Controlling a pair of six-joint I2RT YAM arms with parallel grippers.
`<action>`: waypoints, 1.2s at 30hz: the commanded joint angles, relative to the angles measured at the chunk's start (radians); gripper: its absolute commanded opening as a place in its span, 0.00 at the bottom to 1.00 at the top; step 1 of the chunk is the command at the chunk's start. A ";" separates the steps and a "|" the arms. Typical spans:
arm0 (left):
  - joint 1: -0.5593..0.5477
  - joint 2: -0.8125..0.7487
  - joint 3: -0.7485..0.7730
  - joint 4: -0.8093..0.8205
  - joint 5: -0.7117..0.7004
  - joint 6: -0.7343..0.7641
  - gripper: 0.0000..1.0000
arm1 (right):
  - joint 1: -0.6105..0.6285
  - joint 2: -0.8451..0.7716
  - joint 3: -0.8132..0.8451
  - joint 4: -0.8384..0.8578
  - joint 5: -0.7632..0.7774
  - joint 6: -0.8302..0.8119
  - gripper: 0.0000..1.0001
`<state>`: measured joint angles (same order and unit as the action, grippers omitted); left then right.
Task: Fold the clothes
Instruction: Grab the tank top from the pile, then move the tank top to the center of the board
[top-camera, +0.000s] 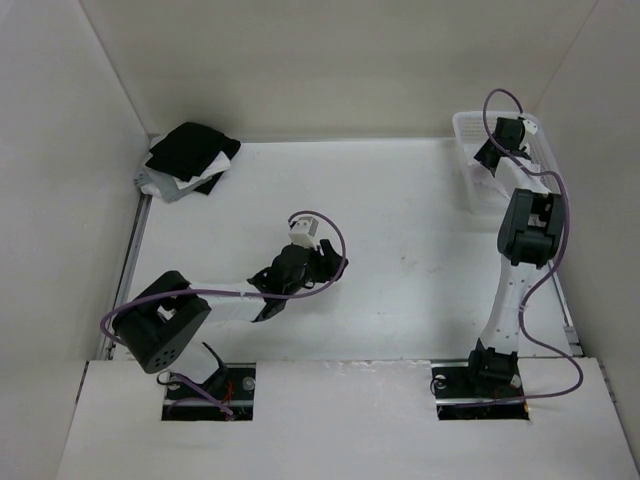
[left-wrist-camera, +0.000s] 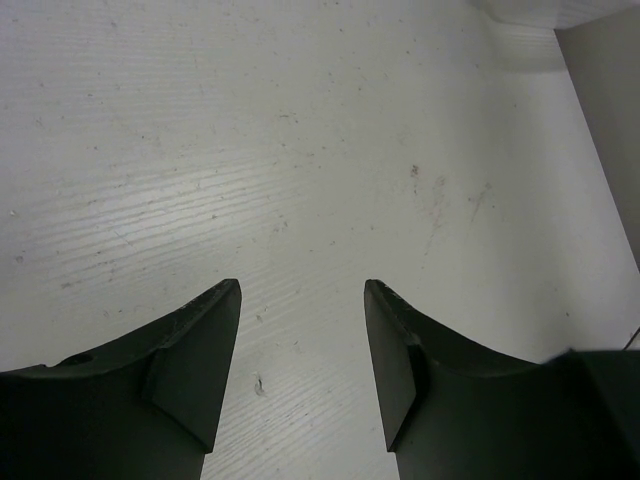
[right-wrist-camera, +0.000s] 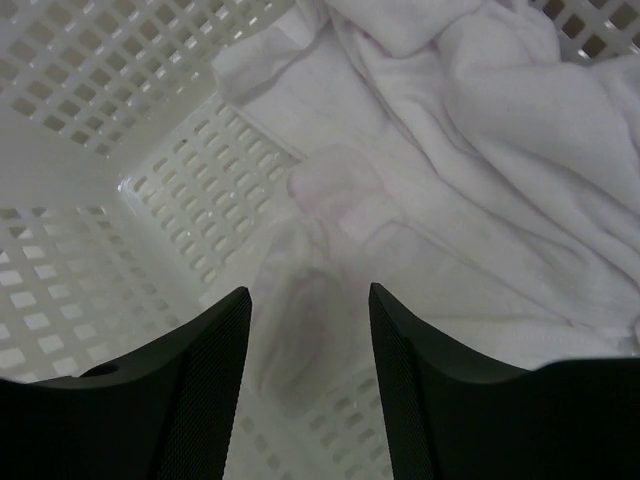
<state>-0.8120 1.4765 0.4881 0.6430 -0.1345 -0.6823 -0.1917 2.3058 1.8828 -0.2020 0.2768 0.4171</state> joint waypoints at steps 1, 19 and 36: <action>0.009 -0.001 0.007 0.066 0.007 0.015 0.51 | -0.013 0.073 0.154 -0.092 -0.002 -0.011 0.54; 0.021 -0.019 -0.013 0.107 0.004 0.006 0.51 | 0.080 -0.747 -0.369 0.319 0.025 0.100 0.00; 0.259 -0.537 -0.128 -0.118 -0.083 -0.091 0.51 | 1.019 -1.269 -0.151 0.249 0.167 -0.302 0.01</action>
<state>-0.5987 1.0470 0.3870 0.5915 -0.1810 -0.7410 0.7261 1.0004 1.7096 0.0650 0.3859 0.2272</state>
